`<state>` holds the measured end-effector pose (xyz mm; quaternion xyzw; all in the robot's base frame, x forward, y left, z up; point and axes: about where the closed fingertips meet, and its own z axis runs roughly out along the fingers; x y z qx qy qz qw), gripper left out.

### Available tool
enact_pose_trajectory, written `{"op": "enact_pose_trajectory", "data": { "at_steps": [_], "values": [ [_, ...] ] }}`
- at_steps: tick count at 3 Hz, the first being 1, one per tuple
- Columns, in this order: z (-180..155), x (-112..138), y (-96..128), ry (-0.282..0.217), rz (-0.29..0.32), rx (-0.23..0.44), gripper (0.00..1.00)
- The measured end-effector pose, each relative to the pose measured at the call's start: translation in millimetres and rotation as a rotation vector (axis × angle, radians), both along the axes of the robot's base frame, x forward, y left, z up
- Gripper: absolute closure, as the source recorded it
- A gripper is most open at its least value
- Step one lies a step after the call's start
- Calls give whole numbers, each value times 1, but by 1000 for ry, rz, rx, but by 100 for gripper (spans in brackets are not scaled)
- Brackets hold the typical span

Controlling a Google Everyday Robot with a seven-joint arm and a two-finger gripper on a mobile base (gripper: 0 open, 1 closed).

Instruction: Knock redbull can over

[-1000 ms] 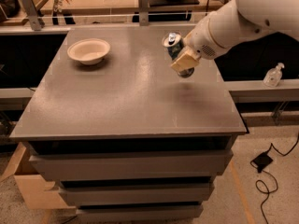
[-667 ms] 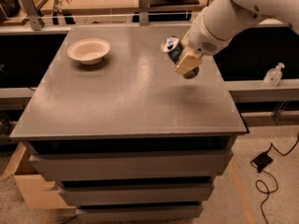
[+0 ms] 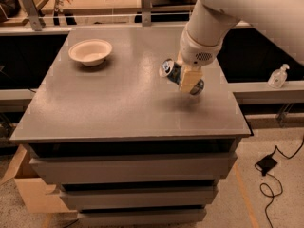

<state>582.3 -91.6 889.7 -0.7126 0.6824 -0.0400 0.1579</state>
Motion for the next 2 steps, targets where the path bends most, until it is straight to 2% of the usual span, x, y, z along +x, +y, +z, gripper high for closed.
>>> {"op": "enact_pose_trajectory", "data": {
  "at_steps": [1,2],
  "values": [
    [-22,-5,6,67,58,-56,100],
    [-39,-6,12,118,100,-80,100]
  ]
}}
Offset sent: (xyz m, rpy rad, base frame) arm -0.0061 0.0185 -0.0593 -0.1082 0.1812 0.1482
